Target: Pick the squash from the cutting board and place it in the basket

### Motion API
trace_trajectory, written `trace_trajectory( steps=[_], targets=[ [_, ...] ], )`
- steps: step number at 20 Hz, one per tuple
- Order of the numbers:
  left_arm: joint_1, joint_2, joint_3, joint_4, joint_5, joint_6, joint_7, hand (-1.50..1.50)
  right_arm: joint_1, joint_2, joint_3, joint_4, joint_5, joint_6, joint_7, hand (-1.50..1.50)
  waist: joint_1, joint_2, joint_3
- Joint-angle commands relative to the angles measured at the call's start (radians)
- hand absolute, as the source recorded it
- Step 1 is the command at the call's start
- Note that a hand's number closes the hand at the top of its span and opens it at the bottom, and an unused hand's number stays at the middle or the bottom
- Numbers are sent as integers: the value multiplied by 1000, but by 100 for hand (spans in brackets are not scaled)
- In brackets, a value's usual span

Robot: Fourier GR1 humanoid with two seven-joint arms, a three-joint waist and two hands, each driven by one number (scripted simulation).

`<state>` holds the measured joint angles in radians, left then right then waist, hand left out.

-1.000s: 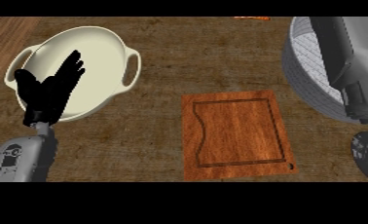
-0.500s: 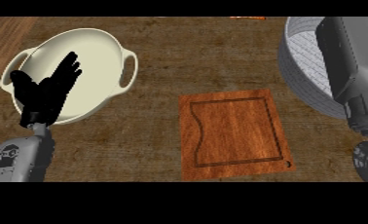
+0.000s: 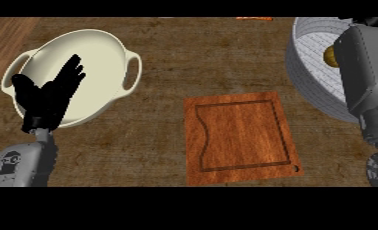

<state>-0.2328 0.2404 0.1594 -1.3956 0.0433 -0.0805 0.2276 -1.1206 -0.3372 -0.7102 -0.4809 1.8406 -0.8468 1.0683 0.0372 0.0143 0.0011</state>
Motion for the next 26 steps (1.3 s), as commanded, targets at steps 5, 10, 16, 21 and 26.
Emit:
trace_trajectory(
  steps=[5,10,16,21,26],
  targets=[
    [-16,-3,13,32,-2,9,-16,0,-22,2,-26,-66,-4,-171,94,-150,-16,-3,-1],
    [-19,12,21,4,-5,19,15,0,27,25,-90,-235,-34,-309,117,-150,-42,-16,-1],
    [32,1,21,-28,-21,51,42,0,160,182,-70,-548,-87,-247,70,-150,-83,-39,-2],
    [71,11,40,-19,1,25,23,0,307,331,33,-800,-203,-105,35,-150,-106,-52,-3],
    [56,41,57,-17,7,15,46,0,508,335,191,-995,-325,-8,53,-150,-110,-54,-3]
  ],
)
